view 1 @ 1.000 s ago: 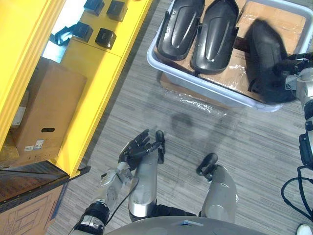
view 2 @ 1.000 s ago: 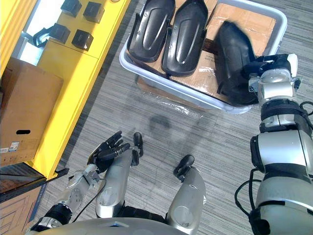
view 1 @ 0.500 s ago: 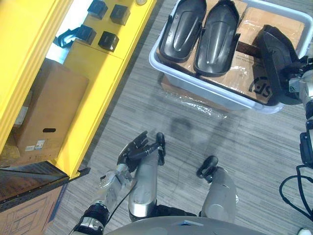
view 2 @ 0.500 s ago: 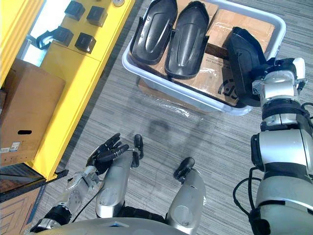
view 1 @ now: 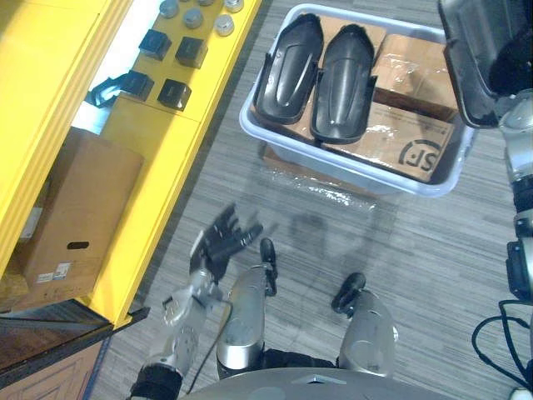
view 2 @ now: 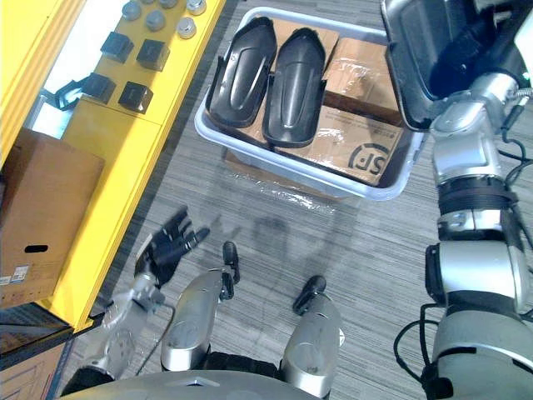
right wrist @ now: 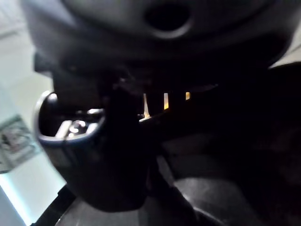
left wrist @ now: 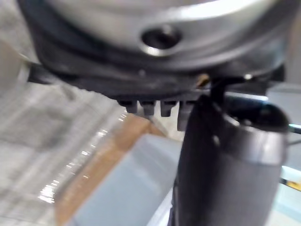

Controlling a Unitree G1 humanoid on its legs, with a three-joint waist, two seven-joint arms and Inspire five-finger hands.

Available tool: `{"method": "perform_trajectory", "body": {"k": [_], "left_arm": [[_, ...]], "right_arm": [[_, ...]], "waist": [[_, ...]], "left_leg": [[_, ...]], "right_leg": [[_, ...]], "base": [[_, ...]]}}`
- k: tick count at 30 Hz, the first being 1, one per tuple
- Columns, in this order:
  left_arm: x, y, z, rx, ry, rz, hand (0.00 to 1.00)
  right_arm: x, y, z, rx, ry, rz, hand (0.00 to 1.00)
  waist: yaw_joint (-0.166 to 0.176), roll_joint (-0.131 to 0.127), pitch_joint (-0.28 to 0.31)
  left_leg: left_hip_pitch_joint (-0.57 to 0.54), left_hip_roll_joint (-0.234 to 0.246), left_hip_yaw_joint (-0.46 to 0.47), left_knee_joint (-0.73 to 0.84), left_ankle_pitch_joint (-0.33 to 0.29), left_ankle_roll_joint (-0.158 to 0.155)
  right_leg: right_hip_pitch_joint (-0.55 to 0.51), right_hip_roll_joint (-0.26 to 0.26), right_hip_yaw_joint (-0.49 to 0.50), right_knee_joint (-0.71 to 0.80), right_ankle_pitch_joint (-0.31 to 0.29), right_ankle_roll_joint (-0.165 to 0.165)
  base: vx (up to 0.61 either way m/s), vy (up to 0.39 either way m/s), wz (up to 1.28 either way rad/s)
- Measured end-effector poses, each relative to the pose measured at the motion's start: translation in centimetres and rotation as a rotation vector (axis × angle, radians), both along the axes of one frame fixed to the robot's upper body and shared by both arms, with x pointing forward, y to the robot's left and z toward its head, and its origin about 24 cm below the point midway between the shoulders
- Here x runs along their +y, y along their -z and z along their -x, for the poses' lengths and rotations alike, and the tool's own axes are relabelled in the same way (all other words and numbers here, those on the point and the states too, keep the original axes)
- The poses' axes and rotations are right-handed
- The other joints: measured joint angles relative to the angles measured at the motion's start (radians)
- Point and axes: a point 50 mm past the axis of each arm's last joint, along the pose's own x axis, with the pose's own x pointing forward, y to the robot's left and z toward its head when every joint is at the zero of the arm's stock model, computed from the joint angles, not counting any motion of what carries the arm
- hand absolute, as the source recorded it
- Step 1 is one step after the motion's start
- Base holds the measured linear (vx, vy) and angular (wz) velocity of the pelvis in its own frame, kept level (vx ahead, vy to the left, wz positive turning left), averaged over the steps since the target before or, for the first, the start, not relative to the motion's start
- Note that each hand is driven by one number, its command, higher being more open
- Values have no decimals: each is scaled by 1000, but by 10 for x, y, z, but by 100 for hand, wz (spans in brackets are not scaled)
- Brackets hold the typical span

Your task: Walk over and take three plastic housings, then place them on the shelf

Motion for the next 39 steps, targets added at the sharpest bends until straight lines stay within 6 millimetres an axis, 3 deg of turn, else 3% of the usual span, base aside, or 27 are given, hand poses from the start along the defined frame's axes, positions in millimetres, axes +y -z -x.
{"method": "perform_trajectory", "body": {"k": [1, 3, 6, 9, 14, 19, 26, 33, 39], "left_arm": [[-1, -8, -4, -33, 7, -2, 100], [-3, -32, -17, -130, 36, -10, 100], [-10, -41, -31, -127, 75, 64, 100], [-17, -40, -43, -69, 113, 143, 100], [-26, -43, -71, -18, 135, 230, 100], [-33, -29, -79, 44, 93, 358, 100], [-54, -20, -74, 58, 106, 465, 100], [-59, -28, -73, -54, 149, 606, 100], [-60, -28, -72, -67, 154, 599, 100]], "right_arm": [[6, 2, -1, -9, -21, 15, 0], [29, 20, -4, -21, -115, 44, 0], [56, 51, -6, 6, -216, 81, 0], [81, 68, -5, 4, -306, 95, 0], [114, 75, -3, -53, -445, 86, 0], [148, 101, 4, -37, -605, 35, 0], [177, 134, 17, 54, -773, 41, 0], [184, 148, 22, 94, -822, -2, 0], [189, 164, 29, 112, -830, -43, 0]], "waist": [[-1, -7, -2], [-4, -45, -28], [-13, -91, -65], [-16, -106, -76], [-28, -129, -97], [-56, -183, -174], [-58, -180, -259], [-56, -175, -294], [-57, -174, -347]], "left_leg": [[12, 0, 1, -12, 4, -3], [50, 0, 7, -76, 28, -10], [88, 0, 25, -139, 48, -18], [139, -1, 58, -175, 49, -18], [181, 5, 109, -215, 54, -18], [228, 8, 148, -248, 55, -21], [256, 6, 156, -289, 71, -31], [286, -13, 156, -323, 87, -26], [286, -19, 144, -324, 88, -24]], "right_leg": [[10, 4, -2, -8, 1, 1], [35, 24, -5, -52, 13, 1], [61, 43, -2, -109, 33, 5], [98, 63, 21, -167, 61, 11], [129, 90, 54, -264, 119, 11], [184, 121, 78, -377, 174, 13], [214, 138, 76, -430, 197, 11], [256, 138, 74, -495, 236, 17], [271, 138, 61, -513, 242, 21]], "base": [[58, -59, -1], [60, -44, -4], [101, -9, -9], [83, 21, -24], [28, 27, -29], [28, 19, -22], [-5, -3, -4], [-2, 5, 0], [12, 3, 5]]}}
